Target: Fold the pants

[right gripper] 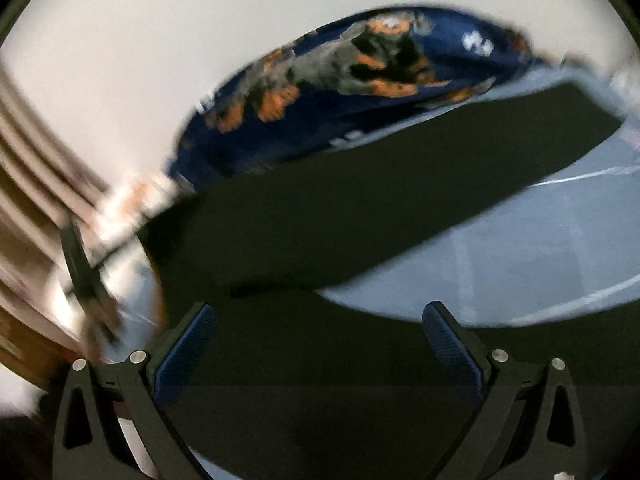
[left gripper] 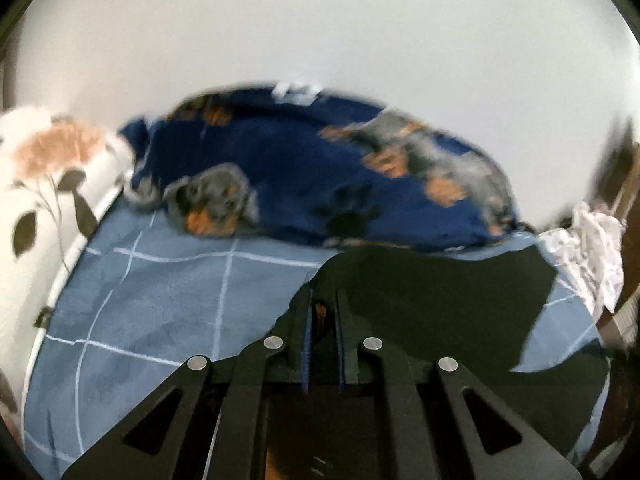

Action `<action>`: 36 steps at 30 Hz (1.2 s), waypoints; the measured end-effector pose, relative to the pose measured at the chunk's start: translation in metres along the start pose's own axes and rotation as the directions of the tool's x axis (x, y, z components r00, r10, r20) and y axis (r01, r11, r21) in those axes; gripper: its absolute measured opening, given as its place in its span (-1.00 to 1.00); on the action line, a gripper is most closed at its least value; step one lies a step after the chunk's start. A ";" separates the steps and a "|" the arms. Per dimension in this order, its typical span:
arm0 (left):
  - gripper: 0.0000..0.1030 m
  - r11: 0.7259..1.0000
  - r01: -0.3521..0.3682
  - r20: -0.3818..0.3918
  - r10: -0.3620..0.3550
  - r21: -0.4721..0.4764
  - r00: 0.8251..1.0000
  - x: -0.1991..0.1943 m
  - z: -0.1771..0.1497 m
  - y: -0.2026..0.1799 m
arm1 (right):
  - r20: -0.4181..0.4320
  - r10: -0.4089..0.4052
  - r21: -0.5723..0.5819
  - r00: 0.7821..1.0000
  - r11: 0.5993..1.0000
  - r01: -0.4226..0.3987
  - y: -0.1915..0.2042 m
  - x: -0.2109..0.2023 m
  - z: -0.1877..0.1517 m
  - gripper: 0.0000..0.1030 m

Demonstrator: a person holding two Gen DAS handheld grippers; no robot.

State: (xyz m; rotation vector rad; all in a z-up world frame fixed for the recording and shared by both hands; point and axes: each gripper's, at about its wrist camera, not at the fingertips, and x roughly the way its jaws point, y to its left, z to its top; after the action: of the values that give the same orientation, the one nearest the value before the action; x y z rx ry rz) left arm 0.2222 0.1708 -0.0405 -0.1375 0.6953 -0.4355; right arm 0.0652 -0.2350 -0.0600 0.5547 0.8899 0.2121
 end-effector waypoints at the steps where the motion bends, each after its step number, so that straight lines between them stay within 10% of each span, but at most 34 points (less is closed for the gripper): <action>1: -0.82 1.000 0.007 0.022 -0.008 0.008 1.000 -0.013 -0.003 -0.009 | 0.001 0.059 0.046 0.998 0.997 -0.059 -0.002 0.006 0.014 1.00; 16: -0.81 0.993 0.081 0.014 -0.080 -0.088 0.997 -0.097 -0.084 -0.058 | -0.083 0.281 0.430 0.956 0.876 -0.220 -0.032 0.153 0.131 0.62; 17: -0.81 0.993 0.080 0.006 -0.080 -0.091 0.997 -0.098 -0.087 -0.060 | -0.092 0.291 0.431 0.952 0.874 -0.225 -0.032 0.162 0.133 0.52; 19: -0.80 0.994 0.066 -0.008 -0.067 -0.087 0.998 -0.098 -0.090 -0.062 | -0.119 0.276 0.425 0.954 0.882 -0.202 -0.029 0.173 0.133 -0.61; 20: -0.80 0.995 0.058 -0.018 -0.060 -0.087 0.998 -0.096 -0.091 -0.062 | -0.137 0.266 0.422 0.954 0.887 -0.187 -0.027 0.176 0.131 -0.85; 36: -0.77 0.995 -0.072 -0.175 0.058 -0.075 0.983 -0.125 -0.138 -0.033 | -0.150 0.237 0.327 0.960 0.928 -0.178 -0.002 0.033 -0.062 -0.89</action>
State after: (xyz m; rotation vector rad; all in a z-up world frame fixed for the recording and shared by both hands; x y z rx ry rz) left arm 0.0368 0.1976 -0.0634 -0.1540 0.8865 -0.3597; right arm 0.0370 -0.2009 -0.1148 0.9384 1.0563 0.3245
